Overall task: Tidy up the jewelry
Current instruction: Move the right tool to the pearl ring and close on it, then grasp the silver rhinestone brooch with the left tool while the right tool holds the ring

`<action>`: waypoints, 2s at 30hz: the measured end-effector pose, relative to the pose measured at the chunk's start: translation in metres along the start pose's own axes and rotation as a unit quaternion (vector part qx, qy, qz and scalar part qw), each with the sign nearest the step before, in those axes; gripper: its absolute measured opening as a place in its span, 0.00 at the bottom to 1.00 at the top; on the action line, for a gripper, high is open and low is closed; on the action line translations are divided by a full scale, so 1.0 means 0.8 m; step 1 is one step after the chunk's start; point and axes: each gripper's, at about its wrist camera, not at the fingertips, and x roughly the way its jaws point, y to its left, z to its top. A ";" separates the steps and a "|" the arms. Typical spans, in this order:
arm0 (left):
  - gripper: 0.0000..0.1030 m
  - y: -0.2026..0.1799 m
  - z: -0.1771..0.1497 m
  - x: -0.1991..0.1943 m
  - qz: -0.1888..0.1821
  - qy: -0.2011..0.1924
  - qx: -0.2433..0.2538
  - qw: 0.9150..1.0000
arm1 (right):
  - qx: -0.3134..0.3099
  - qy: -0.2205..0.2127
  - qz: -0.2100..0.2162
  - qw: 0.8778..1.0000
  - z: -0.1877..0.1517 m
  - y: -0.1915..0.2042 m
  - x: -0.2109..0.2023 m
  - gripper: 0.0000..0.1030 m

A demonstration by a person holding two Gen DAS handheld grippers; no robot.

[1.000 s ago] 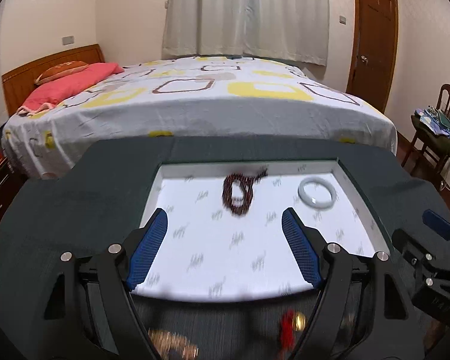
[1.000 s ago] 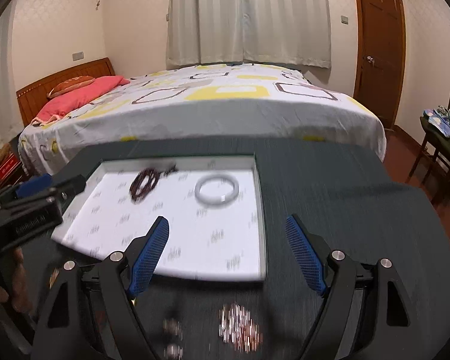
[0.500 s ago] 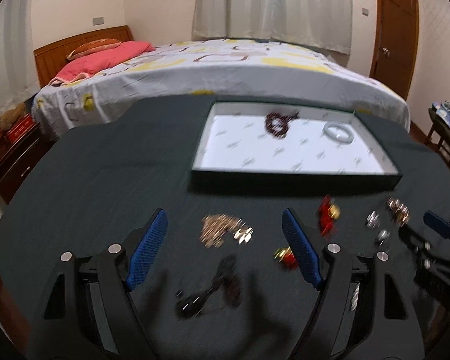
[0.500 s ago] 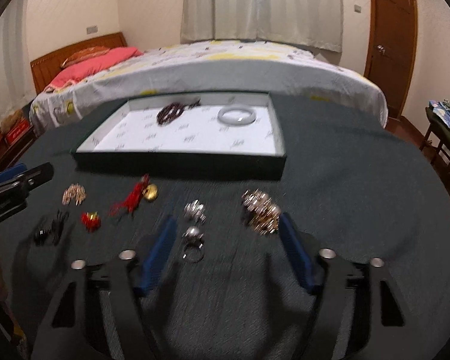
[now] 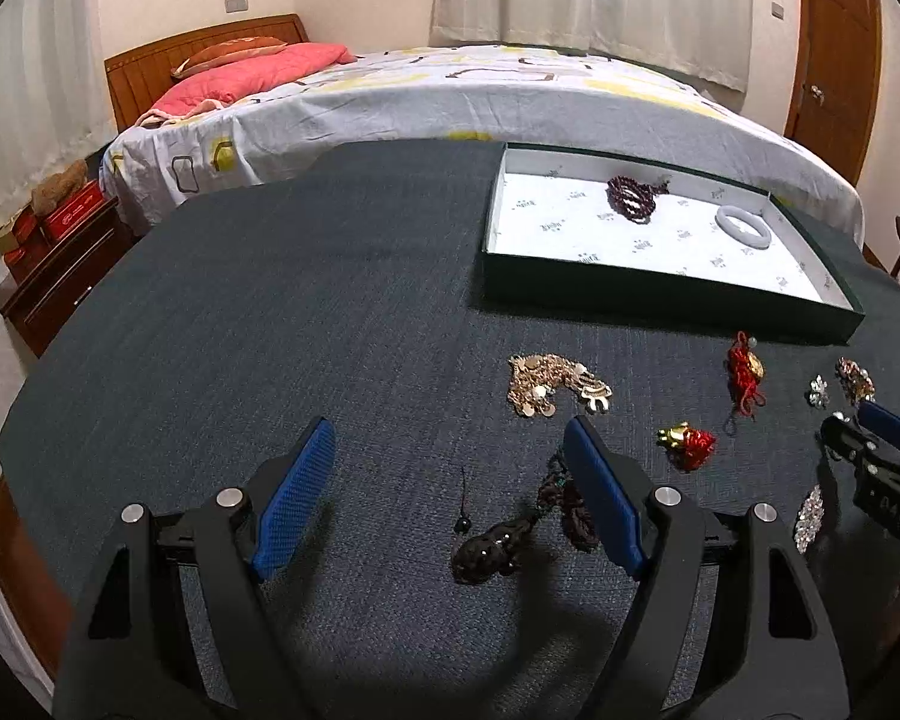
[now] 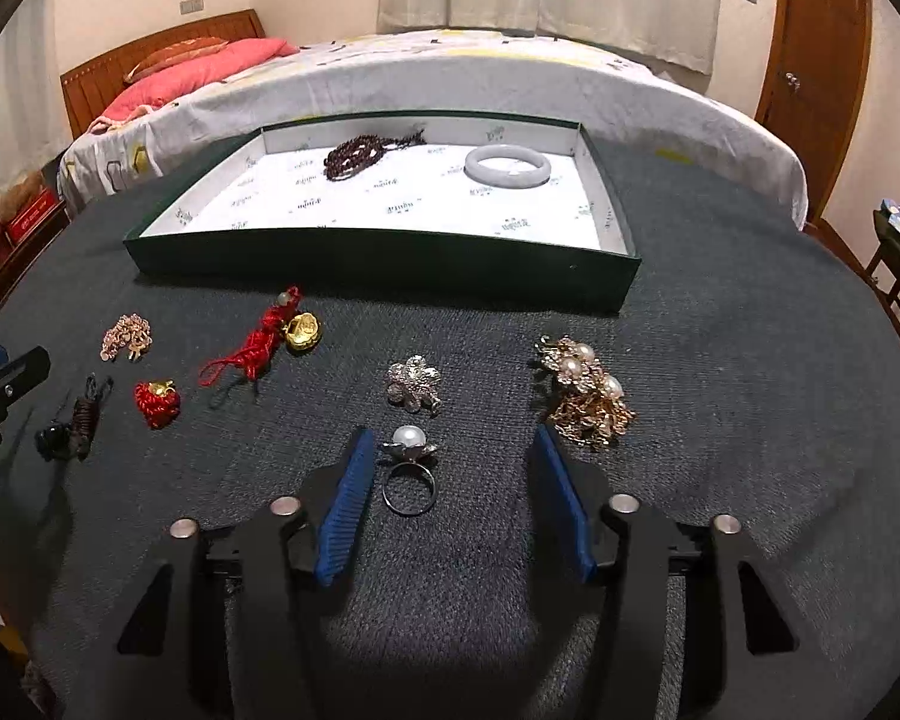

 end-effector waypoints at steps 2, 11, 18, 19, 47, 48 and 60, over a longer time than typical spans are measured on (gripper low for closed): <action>0.75 -0.002 -0.003 0.001 -0.002 0.002 0.003 1.000 | -0.003 0.000 0.008 1.000 0.000 0.002 -0.001 0.37; 0.75 -0.026 -0.008 -0.007 -0.016 0.000 0.022 1.000 | 0.014 -0.008 0.027 1.000 -0.002 -0.009 -0.016 0.21; 0.75 -0.067 -0.013 -0.019 -0.055 -0.003 0.048 0.997 | 0.023 -0.025 0.023 0.999 -0.006 -0.027 -0.043 0.21; 0.75 -0.077 -0.014 -0.021 -0.061 -0.004 0.056 0.997 | 0.026 -0.025 0.022 0.999 -0.009 -0.031 -0.046 0.21; 0.27 -0.185 -0.057 -0.015 -0.147 0.025 0.153 0.977 | 0.081 -0.024 0.045 0.995 -0.040 -0.075 -0.053 0.21; 0.20 -0.186 -0.058 -0.015 -0.151 0.025 0.155 0.976 | 0.081 -0.023 0.045 0.995 -0.041 -0.075 -0.054 0.21; 0.12 -0.168 -0.053 -0.024 -0.159 0.016 0.142 0.977 | 0.068 -0.021 0.040 0.997 -0.043 -0.065 -0.053 0.21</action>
